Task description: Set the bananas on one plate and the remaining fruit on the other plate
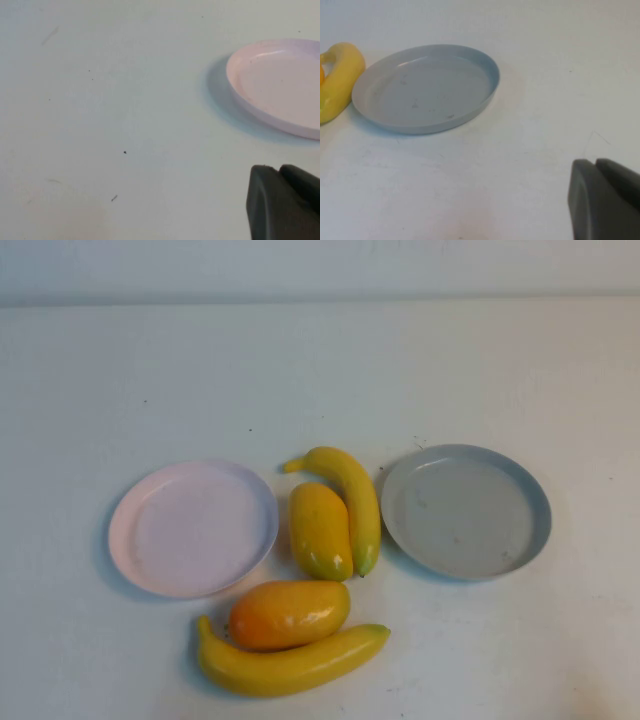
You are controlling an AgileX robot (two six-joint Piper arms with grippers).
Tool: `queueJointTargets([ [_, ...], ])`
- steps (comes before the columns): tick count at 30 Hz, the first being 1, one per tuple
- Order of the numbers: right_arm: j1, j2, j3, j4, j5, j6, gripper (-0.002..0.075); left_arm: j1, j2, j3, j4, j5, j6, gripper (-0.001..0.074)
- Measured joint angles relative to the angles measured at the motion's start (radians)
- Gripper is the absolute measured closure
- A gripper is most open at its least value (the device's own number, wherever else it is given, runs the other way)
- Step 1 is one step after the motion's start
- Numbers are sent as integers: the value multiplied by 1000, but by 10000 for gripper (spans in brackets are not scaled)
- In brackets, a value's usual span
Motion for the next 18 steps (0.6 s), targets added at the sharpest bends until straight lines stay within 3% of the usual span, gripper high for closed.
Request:
queueJointTargets([
  [18, 0, 0, 0, 0, 0, 0, 743, 0, 0, 0, 61, -2, 2, 734],
])
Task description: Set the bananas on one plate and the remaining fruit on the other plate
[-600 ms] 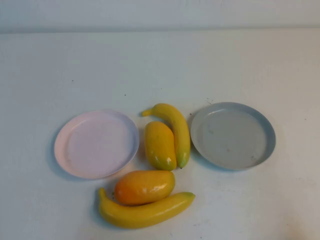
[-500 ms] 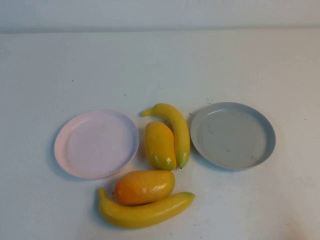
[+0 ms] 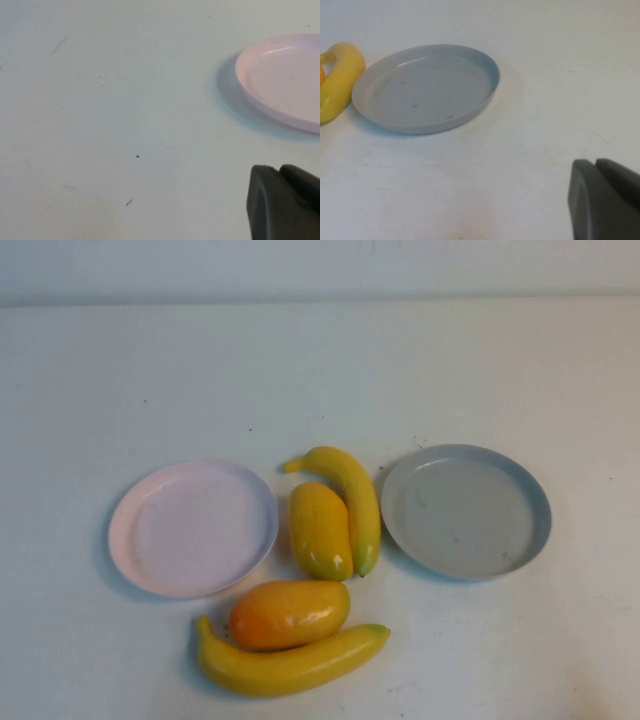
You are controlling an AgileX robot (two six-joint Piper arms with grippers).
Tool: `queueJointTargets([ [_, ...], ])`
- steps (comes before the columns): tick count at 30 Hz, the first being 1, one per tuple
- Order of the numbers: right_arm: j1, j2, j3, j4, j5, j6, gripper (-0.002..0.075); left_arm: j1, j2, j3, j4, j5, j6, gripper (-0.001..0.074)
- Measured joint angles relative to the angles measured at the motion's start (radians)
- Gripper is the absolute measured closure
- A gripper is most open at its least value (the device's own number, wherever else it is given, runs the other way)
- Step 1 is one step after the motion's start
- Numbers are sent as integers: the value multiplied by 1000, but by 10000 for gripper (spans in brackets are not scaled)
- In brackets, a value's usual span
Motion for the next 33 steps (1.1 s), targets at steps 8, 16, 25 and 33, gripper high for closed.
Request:
queueJointTargets([
  [8, 0, 0, 0, 0, 0, 0, 743, 0, 0, 0, 0, -10, -25, 734],
  [16, 0, 0, 0, 0, 0, 0, 743, 0, 0, 0, -55, -42, -105, 734],
  [25, 0, 0, 0, 0, 0, 0, 743, 0, 0, 0, -228, -168, -312, 734],
  [33, 0, 0, 0, 0, 0, 0, 743, 0, 0, 0, -279, -250, -347, 735],
])
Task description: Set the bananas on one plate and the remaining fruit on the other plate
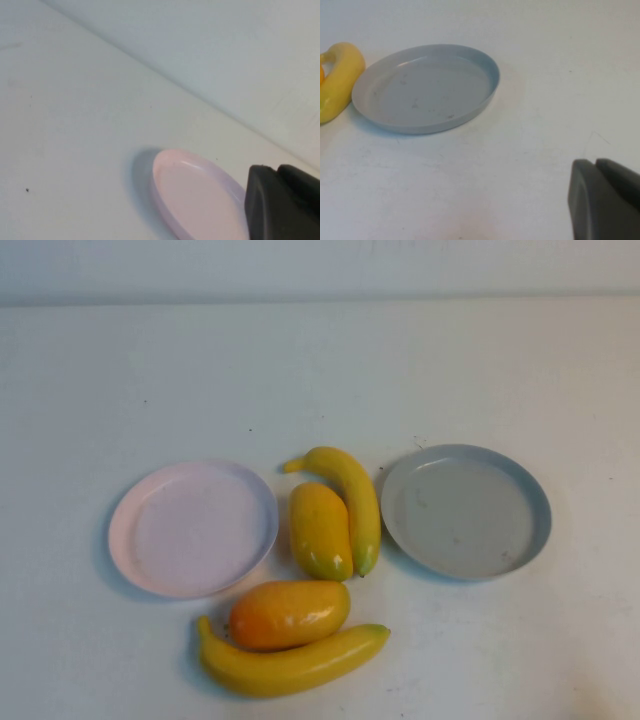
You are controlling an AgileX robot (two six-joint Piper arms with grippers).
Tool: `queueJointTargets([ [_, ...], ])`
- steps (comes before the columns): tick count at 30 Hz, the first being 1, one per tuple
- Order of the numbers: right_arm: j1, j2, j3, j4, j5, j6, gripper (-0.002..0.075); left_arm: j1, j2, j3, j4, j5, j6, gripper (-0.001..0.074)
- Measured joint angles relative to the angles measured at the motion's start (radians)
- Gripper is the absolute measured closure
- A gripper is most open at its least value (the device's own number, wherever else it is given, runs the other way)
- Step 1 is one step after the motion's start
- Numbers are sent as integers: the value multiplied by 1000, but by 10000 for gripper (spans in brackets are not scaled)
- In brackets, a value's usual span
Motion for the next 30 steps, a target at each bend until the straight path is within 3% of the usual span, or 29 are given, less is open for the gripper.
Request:
queueJointTargets([
  [6, 0, 0, 0, 0, 0, 0, 743, 0, 68, -161, -9, 206, 5, 735],
  [13, 0, 0, 0, 0, 0, 0, 743, 0, 357, -462, -33, 584, 183, 735],
  [19, 0, 0, 0, 0, 0, 0, 743, 0, 613, -615, -168, 748, 571, 736],
  [25, 0, 0, 0, 0, 0, 0, 743, 0, 854, -724, -401, 876, 1131, 736],
  [30, 0, 0, 0, 0, 0, 0, 743, -38, 1040, -796, -434, 883, 1270, 736],
])
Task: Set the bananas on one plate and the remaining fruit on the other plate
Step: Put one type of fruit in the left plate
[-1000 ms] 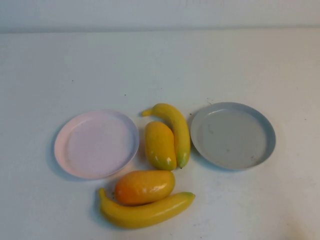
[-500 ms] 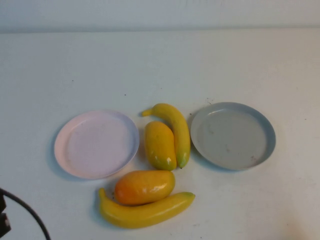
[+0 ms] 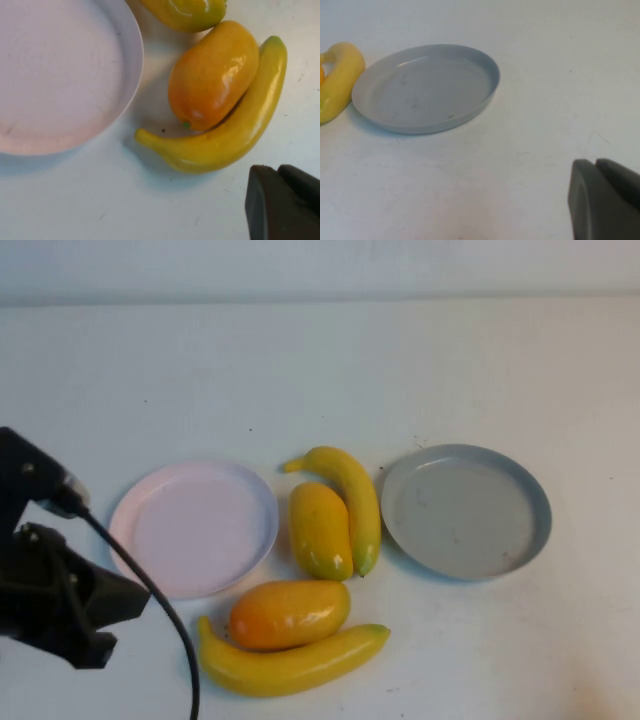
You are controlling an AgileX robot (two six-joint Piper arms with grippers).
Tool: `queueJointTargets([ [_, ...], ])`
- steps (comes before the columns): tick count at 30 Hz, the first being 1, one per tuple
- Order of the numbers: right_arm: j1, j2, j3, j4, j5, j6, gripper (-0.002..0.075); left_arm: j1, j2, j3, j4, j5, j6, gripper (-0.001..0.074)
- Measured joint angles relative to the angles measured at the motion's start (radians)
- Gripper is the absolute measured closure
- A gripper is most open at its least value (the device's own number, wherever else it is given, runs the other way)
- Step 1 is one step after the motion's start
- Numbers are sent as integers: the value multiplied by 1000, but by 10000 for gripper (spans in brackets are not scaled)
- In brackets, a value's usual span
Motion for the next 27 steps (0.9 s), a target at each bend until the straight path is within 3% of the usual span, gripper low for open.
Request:
queueJointTargets([
  [8, 0, 0, 0, 0, 0, 0, 743, -247, 216, -143, 80, -45, 16, 736],
  [18, 0, 0, 0, 0, 0, 0, 743, -541, 436, -303, 326, -43, 12, 718],
  [20, 0, 0, 0, 0, 0, 0, 743, -565, 472, -318, 364, -45, 11, 662],
  [22, 0, 0, 0, 0, 0, 0, 743, -576, 500, -328, 388, -62, 11, 558],
  [26, 0, 0, 0, 0, 0, 0, 743, -580, 543, -332, 414, -145, 12, 265],
  [27, 0, 0, 0, 0, 0, 0, 743, -580, 548, -332, 423, -167, 12, 230],
])
